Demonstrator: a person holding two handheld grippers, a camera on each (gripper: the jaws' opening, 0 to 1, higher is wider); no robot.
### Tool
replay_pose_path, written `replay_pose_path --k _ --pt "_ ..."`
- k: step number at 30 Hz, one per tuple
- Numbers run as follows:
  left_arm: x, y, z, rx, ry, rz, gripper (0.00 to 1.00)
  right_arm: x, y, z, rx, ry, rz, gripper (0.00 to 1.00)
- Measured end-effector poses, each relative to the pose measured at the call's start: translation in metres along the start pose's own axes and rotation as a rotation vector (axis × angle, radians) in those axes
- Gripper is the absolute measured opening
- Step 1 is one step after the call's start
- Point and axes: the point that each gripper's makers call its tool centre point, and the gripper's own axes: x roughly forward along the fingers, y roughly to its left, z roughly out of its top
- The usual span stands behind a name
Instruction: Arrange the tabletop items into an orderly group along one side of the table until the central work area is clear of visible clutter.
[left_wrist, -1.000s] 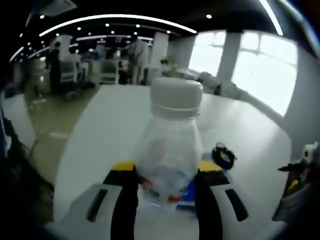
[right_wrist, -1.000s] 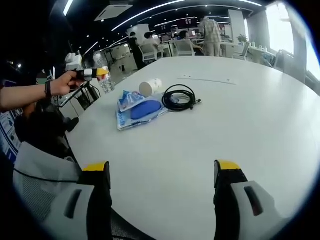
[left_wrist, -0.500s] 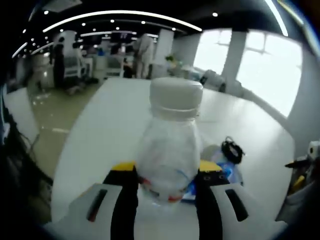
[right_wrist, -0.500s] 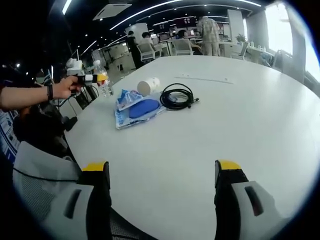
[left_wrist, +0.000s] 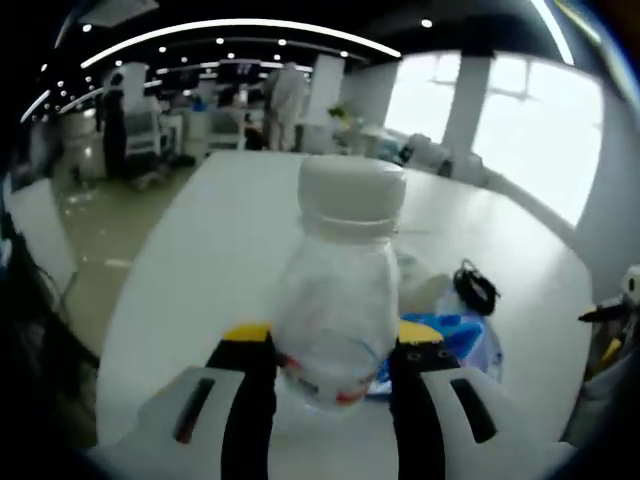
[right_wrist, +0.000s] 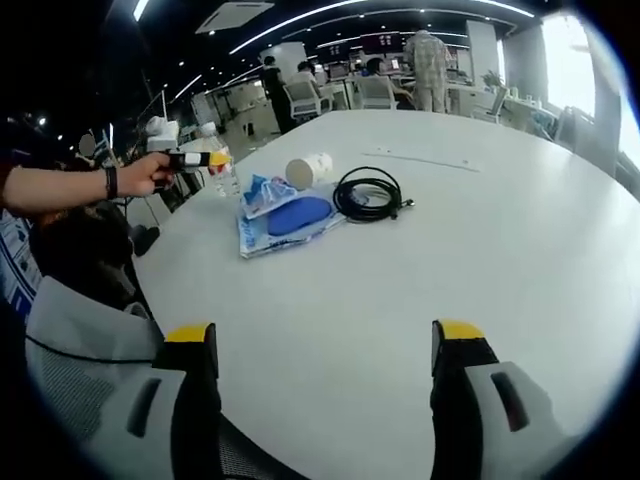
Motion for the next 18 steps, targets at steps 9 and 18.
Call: replay_pose_path --k 9,18 --pt "0.005 0.0 -0.021 0.011 0.026 -0.021 0.41 0.003 0.004 0.001 -0.005 0.007 0.0 0.88" --pt "0.004 0.002 -0.02 0.052 -0.037 -0.029 0.42 0.006 0.01 -0.001 -0.011 0.018 0.009 0.88"
